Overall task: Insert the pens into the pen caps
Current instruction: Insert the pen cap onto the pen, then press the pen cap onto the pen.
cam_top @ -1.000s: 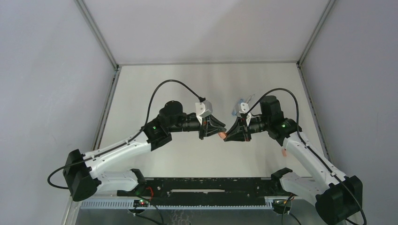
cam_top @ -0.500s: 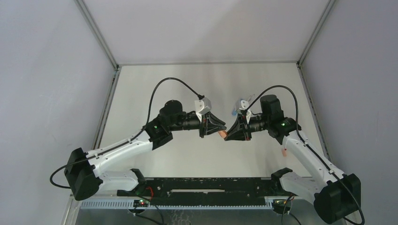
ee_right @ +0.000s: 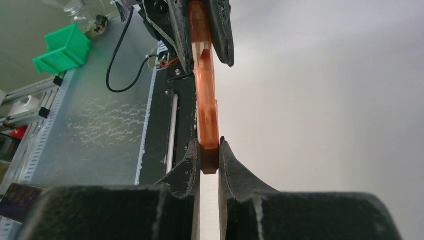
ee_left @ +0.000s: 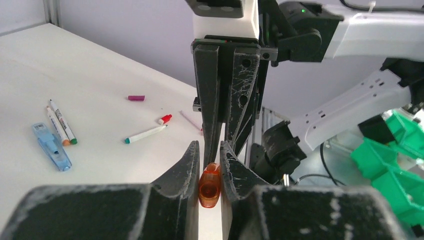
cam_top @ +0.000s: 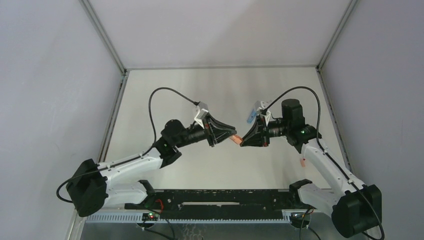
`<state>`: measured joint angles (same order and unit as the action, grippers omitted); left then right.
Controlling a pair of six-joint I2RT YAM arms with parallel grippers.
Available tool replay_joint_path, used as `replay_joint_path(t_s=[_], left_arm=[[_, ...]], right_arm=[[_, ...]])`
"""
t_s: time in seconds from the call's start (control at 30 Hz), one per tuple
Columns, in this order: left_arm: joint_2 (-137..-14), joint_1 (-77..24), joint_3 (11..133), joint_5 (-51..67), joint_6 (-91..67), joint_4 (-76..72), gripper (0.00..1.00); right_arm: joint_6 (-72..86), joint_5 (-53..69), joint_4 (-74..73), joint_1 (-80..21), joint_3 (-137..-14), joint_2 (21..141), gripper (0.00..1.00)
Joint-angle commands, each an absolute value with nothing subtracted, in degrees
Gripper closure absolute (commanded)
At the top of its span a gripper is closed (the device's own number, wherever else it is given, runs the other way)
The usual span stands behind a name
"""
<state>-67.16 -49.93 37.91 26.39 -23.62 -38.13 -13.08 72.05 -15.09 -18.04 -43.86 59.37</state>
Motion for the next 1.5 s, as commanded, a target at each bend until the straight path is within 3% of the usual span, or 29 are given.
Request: replay_joint_path(t_s=[0.0,0.23,0.5,0.83,1.37,1.47], left_arm=[[-68.49,-50.54,31.13,23.9,-34.42,-48.45,1.0],[-70.76,-50.54,26.02,18.03,-42.9,-63.52,1.0],[-74.88,-50.82,22.53,10.75,-49.22,-77.06,1.0],[-78.26,-51.15,23.1,5.89,-52.38,-81.88,1.0],[-80.85,-51.77,26.28,4.26,-55.88,-83.95,1.0],[-80.95,-51.87,27.07,4.63,-56.22,-83.98,1.0]], right_arm=[[-5.8,73.96,-5.1,-16.74,-44.66,59.12,0.84],[-0.53,73.05,-2.37,-16.29,-44.82,60.24,0.87],[-0.3,69.97,-9.35,-17.04,-50.17,61.19,0.88],[8.99,66.73,-9.02,-17.14,-55.28,62.61,0.82],[11.63,65.26,-8.6,-17.65,-55.68,62.09,0.56],[10.56,64.78,-9.05,-17.67,-55.02,61.67,0.46]])
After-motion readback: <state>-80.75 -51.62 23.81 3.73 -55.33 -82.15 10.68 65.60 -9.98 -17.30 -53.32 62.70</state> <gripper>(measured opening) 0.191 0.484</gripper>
